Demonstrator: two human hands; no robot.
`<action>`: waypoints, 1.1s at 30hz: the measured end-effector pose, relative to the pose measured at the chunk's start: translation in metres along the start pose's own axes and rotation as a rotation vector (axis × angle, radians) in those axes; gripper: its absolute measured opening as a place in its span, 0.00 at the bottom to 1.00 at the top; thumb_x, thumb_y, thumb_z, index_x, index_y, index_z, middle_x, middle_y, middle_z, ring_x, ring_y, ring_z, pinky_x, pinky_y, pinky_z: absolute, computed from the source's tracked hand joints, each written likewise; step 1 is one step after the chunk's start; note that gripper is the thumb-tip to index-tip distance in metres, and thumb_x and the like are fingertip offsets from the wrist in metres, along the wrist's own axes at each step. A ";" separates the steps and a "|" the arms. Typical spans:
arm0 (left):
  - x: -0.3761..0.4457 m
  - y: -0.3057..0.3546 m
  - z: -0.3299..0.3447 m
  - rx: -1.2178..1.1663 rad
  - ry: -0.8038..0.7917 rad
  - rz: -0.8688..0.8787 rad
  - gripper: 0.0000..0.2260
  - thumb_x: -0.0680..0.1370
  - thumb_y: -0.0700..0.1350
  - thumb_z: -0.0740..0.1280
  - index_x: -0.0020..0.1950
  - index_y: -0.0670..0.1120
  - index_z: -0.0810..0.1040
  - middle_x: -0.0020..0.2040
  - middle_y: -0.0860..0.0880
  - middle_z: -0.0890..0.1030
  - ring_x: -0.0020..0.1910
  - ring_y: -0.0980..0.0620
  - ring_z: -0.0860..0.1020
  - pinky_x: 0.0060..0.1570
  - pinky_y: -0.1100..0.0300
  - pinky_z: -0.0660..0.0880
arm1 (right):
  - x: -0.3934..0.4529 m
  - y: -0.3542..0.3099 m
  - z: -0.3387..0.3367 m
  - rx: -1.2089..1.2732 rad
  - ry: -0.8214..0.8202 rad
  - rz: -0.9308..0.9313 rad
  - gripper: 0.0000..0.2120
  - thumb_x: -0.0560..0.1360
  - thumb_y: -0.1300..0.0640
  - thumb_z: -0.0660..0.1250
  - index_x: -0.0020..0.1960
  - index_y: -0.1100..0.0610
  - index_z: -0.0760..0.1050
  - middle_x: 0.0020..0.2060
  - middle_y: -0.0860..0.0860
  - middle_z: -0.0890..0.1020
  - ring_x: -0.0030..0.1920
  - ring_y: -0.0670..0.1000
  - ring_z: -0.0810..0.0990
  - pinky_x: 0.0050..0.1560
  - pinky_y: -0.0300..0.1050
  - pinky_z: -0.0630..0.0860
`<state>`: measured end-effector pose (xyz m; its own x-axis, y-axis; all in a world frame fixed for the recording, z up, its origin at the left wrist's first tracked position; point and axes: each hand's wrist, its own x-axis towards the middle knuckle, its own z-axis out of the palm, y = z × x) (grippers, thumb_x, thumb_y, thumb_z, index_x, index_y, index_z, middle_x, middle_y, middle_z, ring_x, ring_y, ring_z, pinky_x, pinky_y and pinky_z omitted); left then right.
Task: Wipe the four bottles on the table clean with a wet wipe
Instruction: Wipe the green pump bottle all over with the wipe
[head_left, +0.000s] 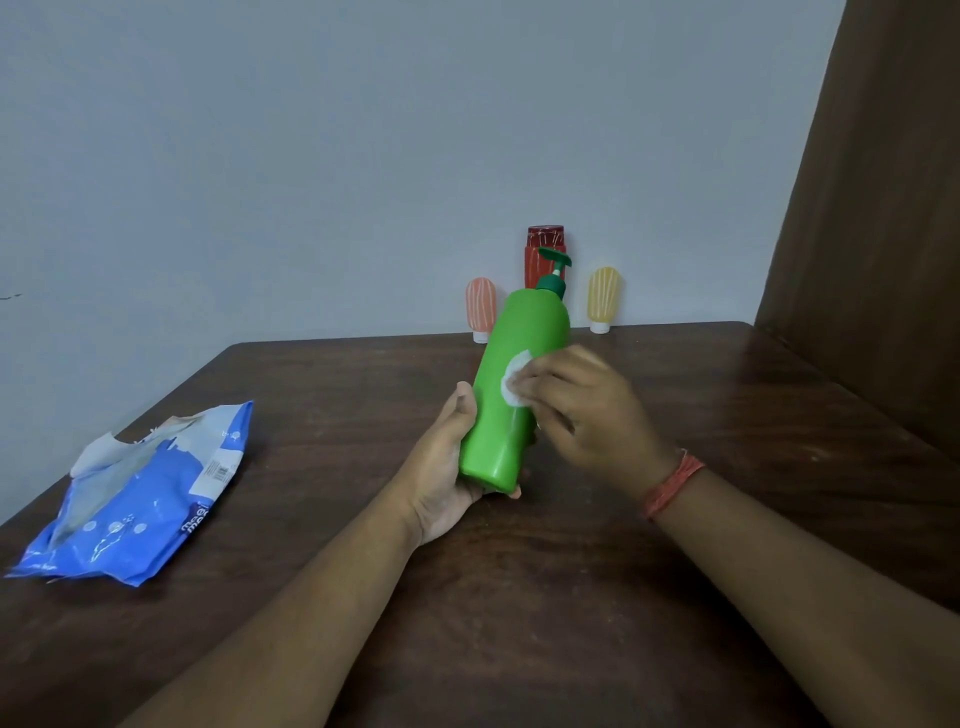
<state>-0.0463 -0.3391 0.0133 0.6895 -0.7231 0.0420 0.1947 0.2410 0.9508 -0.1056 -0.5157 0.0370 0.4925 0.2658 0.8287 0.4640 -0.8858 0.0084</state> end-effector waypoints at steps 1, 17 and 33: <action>0.000 0.000 0.000 0.005 0.004 0.003 0.28 0.78 0.63 0.56 0.72 0.49 0.68 0.55 0.37 0.81 0.41 0.41 0.81 0.38 0.49 0.77 | 0.002 0.001 0.000 -0.001 0.008 0.009 0.09 0.74 0.68 0.69 0.53 0.62 0.83 0.49 0.54 0.83 0.50 0.55 0.79 0.54 0.47 0.75; 0.000 0.001 0.002 -0.034 0.075 0.041 0.28 0.78 0.63 0.55 0.72 0.49 0.71 0.56 0.42 0.82 0.48 0.45 0.82 0.37 0.50 0.79 | 0.002 -0.023 -0.001 0.120 -0.171 -0.222 0.07 0.74 0.69 0.67 0.48 0.62 0.83 0.49 0.55 0.83 0.47 0.54 0.79 0.51 0.45 0.75; -0.001 0.002 -0.003 -0.082 0.114 0.049 0.33 0.76 0.66 0.56 0.73 0.44 0.71 0.53 0.40 0.82 0.42 0.43 0.82 0.34 0.50 0.78 | -0.001 -0.016 0.002 0.091 -0.014 -0.032 0.05 0.73 0.70 0.69 0.46 0.63 0.82 0.47 0.54 0.82 0.50 0.52 0.79 0.54 0.45 0.76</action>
<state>-0.0445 -0.3362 0.0143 0.7735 -0.6319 0.0484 0.2118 0.3298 0.9200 -0.1120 -0.5008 0.0353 0.4860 0.2992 0.8211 0.5440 -0.8389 -0.0163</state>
